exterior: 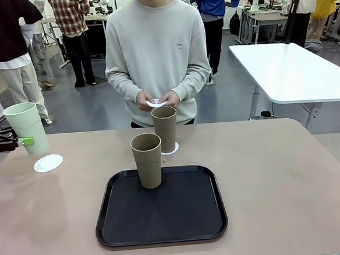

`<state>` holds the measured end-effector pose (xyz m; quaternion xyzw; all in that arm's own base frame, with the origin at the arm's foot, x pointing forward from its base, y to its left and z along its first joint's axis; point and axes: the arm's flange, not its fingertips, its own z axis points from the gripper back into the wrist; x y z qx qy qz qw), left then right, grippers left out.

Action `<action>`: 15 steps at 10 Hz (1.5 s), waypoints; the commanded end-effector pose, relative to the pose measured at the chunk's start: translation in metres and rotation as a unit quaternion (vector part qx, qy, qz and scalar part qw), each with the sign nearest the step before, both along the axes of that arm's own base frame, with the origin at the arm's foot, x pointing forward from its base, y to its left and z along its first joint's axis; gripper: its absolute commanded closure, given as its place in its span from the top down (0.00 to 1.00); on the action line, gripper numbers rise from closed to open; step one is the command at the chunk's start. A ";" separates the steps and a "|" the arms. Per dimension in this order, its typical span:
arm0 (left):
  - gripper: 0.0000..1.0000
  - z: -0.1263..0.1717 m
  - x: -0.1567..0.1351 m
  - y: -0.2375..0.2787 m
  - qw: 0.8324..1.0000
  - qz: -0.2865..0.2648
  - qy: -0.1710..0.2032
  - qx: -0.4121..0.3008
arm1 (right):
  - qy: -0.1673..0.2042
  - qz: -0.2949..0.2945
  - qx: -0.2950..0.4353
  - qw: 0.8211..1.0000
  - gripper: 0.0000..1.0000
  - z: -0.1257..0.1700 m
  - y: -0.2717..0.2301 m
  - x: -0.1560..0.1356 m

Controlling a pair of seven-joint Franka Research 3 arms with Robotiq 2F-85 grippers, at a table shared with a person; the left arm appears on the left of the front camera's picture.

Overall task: Place coasters on the table and set cups on them.
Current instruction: Take one Reusable plastic cup from the Flat Tray and place it on a coaster set by the human.

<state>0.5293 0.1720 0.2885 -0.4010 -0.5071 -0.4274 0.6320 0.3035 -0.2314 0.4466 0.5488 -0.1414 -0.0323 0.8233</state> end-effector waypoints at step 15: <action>0.84 -0.061 0.018 -0.002 0.999 -0.035 -0.028 -0.011 | 0.002 0.003 -0.001 1.000 1.00 0.000 0.000 -0.002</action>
